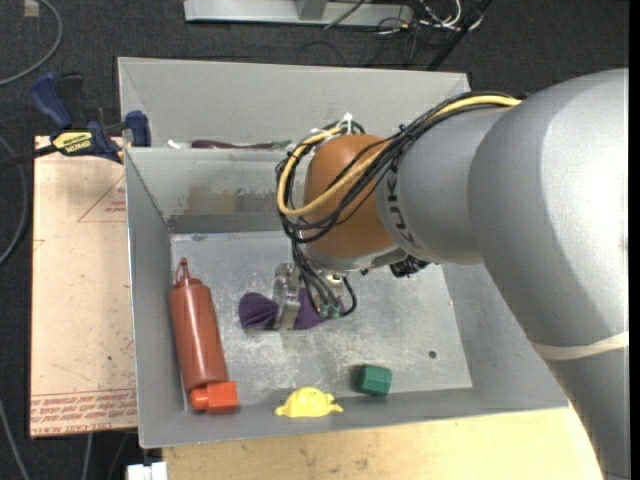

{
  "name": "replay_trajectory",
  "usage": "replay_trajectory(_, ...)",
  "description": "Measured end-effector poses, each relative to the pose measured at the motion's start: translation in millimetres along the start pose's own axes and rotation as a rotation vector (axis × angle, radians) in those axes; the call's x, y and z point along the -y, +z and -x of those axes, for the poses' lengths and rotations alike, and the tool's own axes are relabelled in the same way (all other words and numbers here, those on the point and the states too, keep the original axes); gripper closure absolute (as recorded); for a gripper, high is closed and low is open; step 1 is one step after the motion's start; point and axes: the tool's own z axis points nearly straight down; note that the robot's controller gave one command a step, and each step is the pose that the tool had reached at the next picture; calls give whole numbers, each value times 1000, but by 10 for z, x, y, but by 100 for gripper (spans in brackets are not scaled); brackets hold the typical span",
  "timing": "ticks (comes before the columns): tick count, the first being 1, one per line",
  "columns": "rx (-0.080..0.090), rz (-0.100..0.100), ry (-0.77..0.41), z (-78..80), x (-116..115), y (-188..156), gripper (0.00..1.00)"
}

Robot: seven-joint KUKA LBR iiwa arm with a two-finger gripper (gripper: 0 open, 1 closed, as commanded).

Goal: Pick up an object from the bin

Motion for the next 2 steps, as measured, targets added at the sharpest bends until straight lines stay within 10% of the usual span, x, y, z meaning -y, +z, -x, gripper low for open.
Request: replay_trajectory(2, 0, 0, 1, -1, 1, 0, 100)
